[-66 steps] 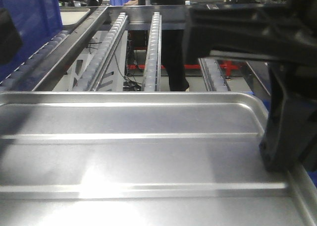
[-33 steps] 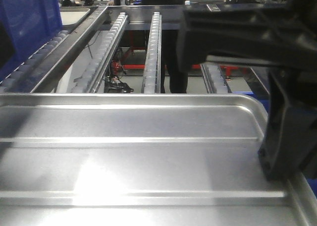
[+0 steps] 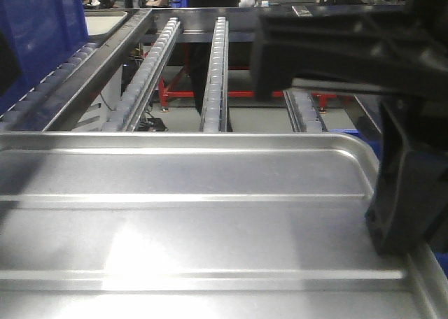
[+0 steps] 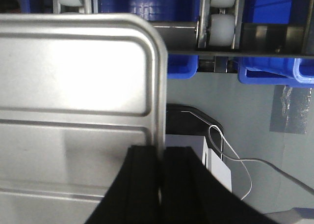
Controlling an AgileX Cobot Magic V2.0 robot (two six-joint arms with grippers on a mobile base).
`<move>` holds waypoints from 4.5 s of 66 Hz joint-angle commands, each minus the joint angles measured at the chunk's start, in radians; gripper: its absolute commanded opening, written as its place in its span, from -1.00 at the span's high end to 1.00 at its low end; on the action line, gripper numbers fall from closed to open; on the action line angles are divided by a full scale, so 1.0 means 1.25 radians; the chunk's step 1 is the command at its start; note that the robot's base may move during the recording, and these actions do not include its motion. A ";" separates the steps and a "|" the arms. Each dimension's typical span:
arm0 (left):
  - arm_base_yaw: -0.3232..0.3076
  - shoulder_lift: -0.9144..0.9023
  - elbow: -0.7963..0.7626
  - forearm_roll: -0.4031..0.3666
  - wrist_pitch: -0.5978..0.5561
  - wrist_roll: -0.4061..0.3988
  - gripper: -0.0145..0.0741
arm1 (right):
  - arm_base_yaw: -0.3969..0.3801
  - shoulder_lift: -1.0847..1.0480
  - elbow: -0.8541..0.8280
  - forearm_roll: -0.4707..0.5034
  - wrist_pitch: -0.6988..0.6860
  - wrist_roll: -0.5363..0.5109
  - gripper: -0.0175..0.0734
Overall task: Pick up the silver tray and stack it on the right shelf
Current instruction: 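Lift the silver tray with both grippers and pull it toward the robot, then hold the silver tray level in both grippers while the base drives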
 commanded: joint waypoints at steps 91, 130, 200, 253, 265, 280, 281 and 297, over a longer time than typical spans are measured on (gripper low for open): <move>-0.006 -0.013 -0.015 0.032 0.053 0.009 0.89 | -0.004 -0.023 -0.014 -0.044 0.058 -0.003 0.48; -0.006 -0.013 -0.015 0.032 0.053 0.009 0.89 | -0.004 -0.023 -0.014 -0.044 0.058 -0.003 0.48; -0.006 -0.013 -0.015 0.031 0.053 0.009 0.89 | -0.004 -0.023 -0.014 -0.044 0.058 -0.003 0.48; -0.006 -0.013 -0.015 0.030 0.053 0.009 0.89 | -0.004 -0.023 -0.014 -0.044 0.058 -0.003 0.48; -0.006 -0.013 -0.015 0.030 0.053 0.009 0.90 | -0.004 -0.023 -0.014 -0.044 0.058 -0.003 0.48; -0.006 -0.013 -0.015 0.030 0.053 0.009 0.90 | -0.004 -0.023 -0.014 -0.044 0.058 -0.003 0.48; -0.006 -0.013 -0.015 0.030 0.053 0.009 0.90 | -0.004 -0.023 -0.014 -0.044 0.058 -0.003 0.48; -0.006 -0.013 -0.015 0.030 0.053 0.009 0.90 | -0.004 -0.023 -0.014 -0.044 0.058 -0.003 0.48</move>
